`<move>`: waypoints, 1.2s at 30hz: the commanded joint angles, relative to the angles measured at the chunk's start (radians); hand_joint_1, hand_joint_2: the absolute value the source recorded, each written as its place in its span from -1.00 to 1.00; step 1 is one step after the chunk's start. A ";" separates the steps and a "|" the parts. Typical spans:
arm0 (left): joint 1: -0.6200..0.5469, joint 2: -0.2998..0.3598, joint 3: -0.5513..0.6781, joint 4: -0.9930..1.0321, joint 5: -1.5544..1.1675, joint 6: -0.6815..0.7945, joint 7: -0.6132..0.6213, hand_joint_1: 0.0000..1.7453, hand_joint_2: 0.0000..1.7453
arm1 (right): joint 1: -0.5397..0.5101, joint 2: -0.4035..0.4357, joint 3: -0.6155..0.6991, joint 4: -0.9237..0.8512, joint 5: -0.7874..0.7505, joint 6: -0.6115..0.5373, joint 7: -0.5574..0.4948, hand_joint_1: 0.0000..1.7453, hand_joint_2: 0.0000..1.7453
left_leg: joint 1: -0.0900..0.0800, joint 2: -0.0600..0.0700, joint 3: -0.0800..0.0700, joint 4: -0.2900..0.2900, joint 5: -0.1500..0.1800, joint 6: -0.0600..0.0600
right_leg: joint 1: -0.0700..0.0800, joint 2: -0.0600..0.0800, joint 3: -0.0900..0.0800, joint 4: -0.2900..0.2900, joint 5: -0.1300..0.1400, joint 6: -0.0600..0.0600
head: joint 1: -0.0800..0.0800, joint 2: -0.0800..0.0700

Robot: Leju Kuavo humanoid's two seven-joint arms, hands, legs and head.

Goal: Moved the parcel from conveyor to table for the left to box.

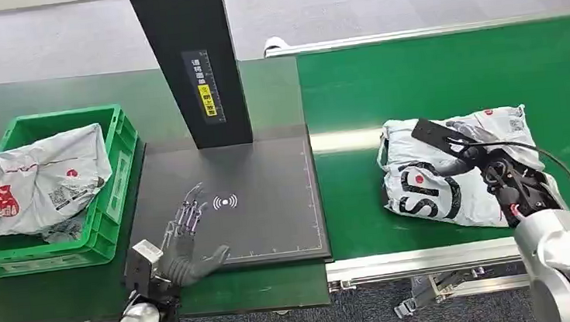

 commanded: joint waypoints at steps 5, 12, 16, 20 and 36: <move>-0.013 0.003 0.015 0.067 -0.006 0.005 0.018 -1.00 1.00 | -0.024 -0.011 -0.013 0.172 -0.027 0.357 0.241 -1.00 1.00 | 0.000 0.000 0.003 -0.002 0.000 0.001 | 0.000 0.000 0.003 -0.002 0.000 0.000 | 0.000 0.000; -0.043 -0.002 0.015 0.124 -0.009 0.019 0.021 -1.00 1.00 | 0.056 -0.010 -0.023 0.161 -0.035 0.433 0.218 -1.00 1.00 | 0.000 -0.002 0.004 -0.003 0.001 0.000 | 0.000 -0.002 0.004 -0.003 0.000 0.000 | 0.000 0.000; -0.060 -0.006 0.009 0.164 -0.009 0.029 0.019 -1.00 1.00 | 0.114 0.006 -0.019 0.151 -0.037 0.452 0.163 -1.00 1.00 | 0.001 -0.002 0.005 -0.003 0.001 0.000 | 0.001 -0.002 0.005 -0.004 0.000 0.000 | 0.000 0.000; -0.056 -0.012 0.009 0.164 -0.009 0.036 0.019 -1.00 1.00 | 0.142 0.037 -0.011 0.141 -0.042 0.450 0.098 -1.00 1.00 | 0.001 -0.001 0.007 -0.004 0.001 0.000 | 0.001 -0.001 0.008 -0.005 0.000 0.000 | 0.000 0.000; -0.051 -0.010 0.012 0.161 -0.009 0.040 0.019 -1.00 1.00 | 0.141 0.052 -0.007 0.132 -0.041 0.436 0.090 1.00 1.00 | 0.001 0.003 0.016 -0.002 -0.001 0.000 | 0.001 0.001 0.015 -0.003 0.000 0.000 | 0.000 0.000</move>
